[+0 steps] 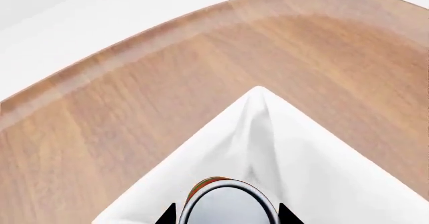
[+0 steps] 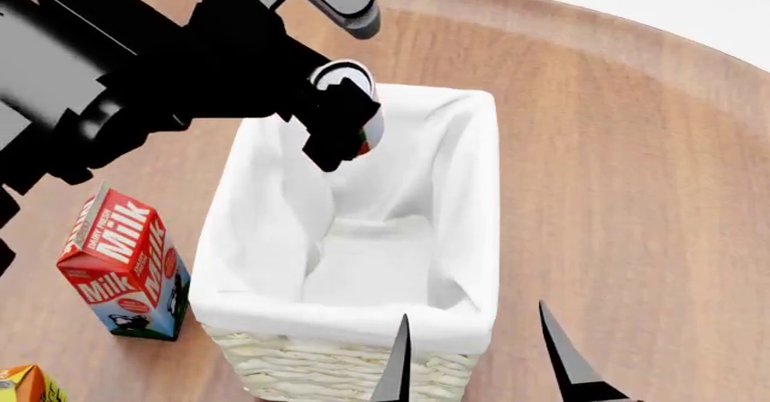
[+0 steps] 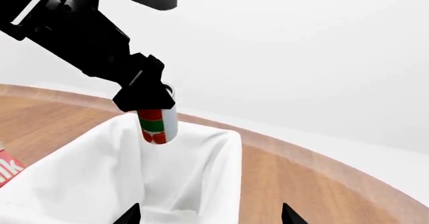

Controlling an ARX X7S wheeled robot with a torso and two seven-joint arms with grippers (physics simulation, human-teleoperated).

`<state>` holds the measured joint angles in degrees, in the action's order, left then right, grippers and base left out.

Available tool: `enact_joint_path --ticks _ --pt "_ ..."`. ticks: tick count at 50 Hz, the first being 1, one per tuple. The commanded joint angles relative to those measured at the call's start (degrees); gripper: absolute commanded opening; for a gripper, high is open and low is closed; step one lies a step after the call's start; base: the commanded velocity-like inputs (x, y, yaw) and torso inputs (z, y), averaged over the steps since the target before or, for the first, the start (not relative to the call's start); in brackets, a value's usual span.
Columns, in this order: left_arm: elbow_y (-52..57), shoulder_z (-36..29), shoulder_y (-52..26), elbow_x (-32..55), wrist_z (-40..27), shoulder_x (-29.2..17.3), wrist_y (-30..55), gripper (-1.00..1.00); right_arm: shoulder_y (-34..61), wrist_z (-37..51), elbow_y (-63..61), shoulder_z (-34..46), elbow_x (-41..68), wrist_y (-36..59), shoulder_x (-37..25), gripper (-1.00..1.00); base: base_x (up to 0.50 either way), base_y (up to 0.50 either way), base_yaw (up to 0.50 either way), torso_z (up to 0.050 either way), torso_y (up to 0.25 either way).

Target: Pick up the tomato sauce, and put it in the basket.

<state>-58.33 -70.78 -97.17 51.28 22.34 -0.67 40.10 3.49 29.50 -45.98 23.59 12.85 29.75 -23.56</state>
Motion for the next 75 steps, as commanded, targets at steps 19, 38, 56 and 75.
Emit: enact_joint_path --ticks 19,38,56,75 --pt "-1.1 -14.9 3.9 13.9 -3.7 0.7 -7.7 -1.0 -0.1 0.2 0.2 -0.6 0.8 -0.9 -0.5 1.0 0.0 0.0 0.0 0.0 0.001" --pt "-0.3 -17.1 6.0 15.5 -5.6 0.7 -10.1 -1.0 -0.3 0.5 0.2 -0.6 1.1 -1.3 -0.7 1.0 0.0 0.0 0.0 0.0 0.0" --pt "0.5 -17.0 7.4 15.7 -6.8 0.7 -10.6 -1.0 -0.3 0.7 0.1 -0.9 1.8 -1.4 -0.8 1.0 0.0 0.0 0.0 0.0 0.001" --pt "1.5 -17.2 8.4 15.9 -8.0 0.7 -10.6 -1.0 -0.4 0.8 0.5 -0.9 2.1 -1.9 -1.0 1.0 0.0 0.0 0.0 0.0 0.0"
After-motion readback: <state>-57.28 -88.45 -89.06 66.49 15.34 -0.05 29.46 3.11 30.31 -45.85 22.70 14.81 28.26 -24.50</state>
